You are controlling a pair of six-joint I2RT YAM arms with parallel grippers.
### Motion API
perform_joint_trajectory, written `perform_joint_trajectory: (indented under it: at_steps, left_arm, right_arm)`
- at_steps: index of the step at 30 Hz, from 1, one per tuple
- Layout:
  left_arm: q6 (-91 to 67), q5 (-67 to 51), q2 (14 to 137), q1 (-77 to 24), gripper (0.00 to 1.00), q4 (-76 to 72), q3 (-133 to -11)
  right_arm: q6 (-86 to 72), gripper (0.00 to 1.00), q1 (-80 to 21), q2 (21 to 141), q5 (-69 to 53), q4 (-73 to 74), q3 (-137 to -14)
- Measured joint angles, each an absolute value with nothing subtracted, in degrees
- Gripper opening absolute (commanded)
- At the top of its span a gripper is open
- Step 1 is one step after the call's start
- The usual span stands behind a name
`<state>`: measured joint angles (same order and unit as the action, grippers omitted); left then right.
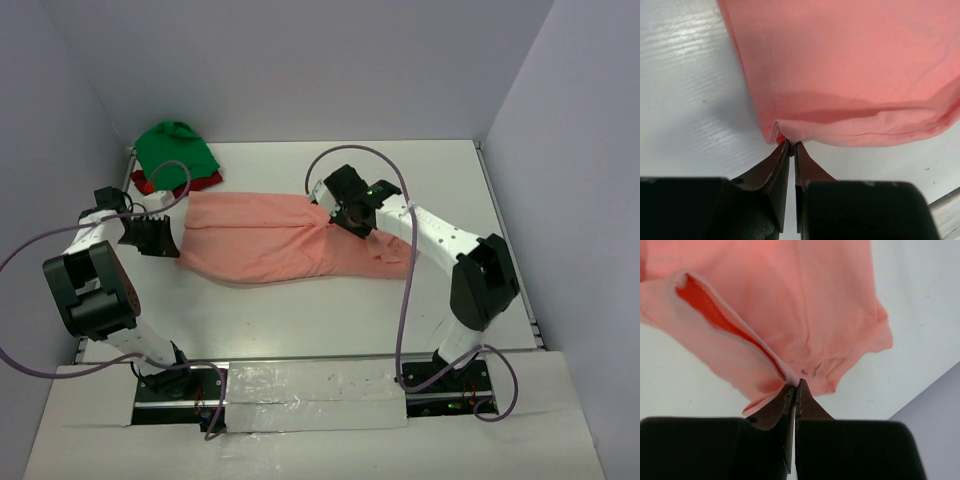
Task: Fold and stack the t-shirts
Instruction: Fold the other side of the tshirt into a rectangle
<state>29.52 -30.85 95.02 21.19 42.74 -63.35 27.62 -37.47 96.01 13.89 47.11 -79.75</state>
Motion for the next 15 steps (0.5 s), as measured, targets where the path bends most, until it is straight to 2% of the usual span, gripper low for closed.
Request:
perform_joint_trajectory:
  at_steps: [15]
  left_arm:
    - [26.96,-30.63,97.51,17.52,0.13,41.93,-66.85]
  right_arm:
    - [31.68,0.0,-27.29,108.05,15.46,44.21,-90.5]
